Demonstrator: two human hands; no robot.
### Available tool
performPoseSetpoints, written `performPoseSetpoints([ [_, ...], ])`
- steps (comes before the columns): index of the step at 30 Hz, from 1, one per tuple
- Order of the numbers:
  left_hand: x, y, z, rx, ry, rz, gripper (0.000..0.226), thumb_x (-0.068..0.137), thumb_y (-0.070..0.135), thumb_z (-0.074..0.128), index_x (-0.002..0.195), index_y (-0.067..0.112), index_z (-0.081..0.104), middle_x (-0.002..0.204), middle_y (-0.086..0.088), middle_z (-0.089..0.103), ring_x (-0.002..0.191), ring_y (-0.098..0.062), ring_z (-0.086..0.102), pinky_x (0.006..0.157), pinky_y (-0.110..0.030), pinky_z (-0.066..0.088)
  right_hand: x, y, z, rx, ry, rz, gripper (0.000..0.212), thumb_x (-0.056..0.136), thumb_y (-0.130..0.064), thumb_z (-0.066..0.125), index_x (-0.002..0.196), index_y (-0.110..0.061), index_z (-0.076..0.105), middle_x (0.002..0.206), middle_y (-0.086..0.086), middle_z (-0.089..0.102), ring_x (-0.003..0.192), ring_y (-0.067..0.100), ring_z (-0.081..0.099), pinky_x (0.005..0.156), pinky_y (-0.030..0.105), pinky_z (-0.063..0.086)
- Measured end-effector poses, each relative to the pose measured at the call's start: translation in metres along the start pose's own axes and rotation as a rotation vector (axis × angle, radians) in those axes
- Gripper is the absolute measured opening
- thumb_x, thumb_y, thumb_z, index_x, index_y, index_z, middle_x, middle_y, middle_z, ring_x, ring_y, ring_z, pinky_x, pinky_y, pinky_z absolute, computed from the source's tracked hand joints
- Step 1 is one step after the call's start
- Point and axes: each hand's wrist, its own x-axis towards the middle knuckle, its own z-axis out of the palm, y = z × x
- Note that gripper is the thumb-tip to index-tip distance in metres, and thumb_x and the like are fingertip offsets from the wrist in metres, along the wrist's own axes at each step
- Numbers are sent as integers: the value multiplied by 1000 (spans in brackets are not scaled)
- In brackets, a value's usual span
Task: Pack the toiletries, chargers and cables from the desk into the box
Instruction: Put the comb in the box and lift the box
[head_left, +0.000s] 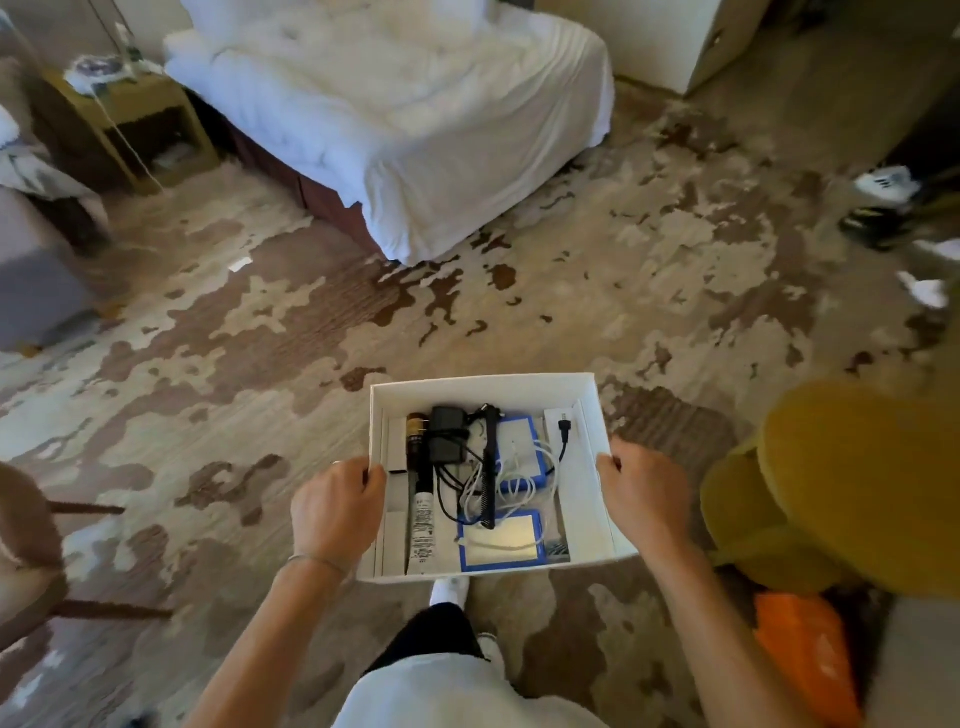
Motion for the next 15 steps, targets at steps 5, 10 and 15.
performPoseSetpoints([
  [5, 34, 91, 38, -43, -91, 162, 46, 96, 27, 47, 51, 17, 46, 45, 6, 45, 39, -13, 39, 44, -23, 30, 12, 73, -33, 47, 70, 235, 42, 99, -32, 57, 58, -24, 48, 53, -5, 49, 48, 10, 46, 49, 23, 31],
  [10, 60, 182, 77, -35, -181, 346, 44, 99, 32, 46, 58, 20, 53, 50, 6, 53, 43, -11, 49, 44, -23, 37, 24, 140, -66, 6, 145, 388, 44, 99, -32, 59, 58, -24, 47, 52, -5, 48, 48, 7, 44, 48, 21, 25],
  [15, 84, 271, 122, 2, -250, 485, 45, 100, 31, 45, 58, 18, 51, 50, 4, 53, 42, -11, 44, 43, -24, 39, 45, 204, -92, 11, 188, 535, 43, 100, -32, 58, 59, -23, 48, 53, -4, 48, 48, 7, 42, 48, 22, 25],
])
